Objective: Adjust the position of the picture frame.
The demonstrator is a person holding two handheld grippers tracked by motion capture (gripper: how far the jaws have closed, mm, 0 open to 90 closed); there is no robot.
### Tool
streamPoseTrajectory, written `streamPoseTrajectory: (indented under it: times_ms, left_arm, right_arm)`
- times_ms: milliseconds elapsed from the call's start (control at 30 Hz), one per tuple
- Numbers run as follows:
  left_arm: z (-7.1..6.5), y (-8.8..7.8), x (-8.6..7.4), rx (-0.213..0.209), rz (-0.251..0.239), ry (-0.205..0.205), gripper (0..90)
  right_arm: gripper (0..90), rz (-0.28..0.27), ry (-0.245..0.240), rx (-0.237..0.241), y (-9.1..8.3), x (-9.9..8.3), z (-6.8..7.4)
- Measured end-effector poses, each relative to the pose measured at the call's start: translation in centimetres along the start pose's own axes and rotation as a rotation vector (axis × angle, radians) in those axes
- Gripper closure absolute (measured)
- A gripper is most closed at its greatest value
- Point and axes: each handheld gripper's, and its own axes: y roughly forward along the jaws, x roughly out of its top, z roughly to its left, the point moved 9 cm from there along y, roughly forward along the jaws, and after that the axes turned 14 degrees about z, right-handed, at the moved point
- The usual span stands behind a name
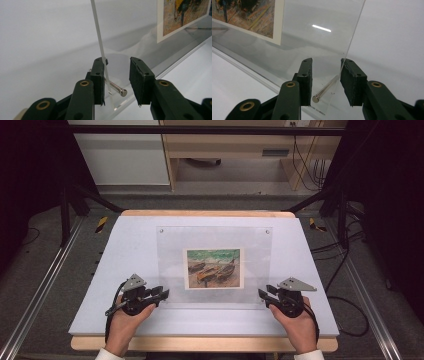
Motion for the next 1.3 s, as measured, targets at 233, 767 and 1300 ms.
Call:
streamPoseTrajectory:
  times_ms: [233,767,1300]
  left_arm:
    - [-0.04,0.00,-0.02,0.004,0.001,-0.001,64.8]
    - [-0.10,0.00,-0.07,0.002,0.002,0.004,65.2]
    - [-0.30,-0.06,-0.49,0.019,0.008,0.017,65.4]
  right_arm:
    - [62.4,0.001,-0.003,-0.001,-0.01,-0.03,0.01]
    - [63.1,0.004,-0.008,-0.009,-0.05,-0.22,0.05]
    - [64.8,0.010,-0.009,-0.012,-0.18,-0.65,0.16]
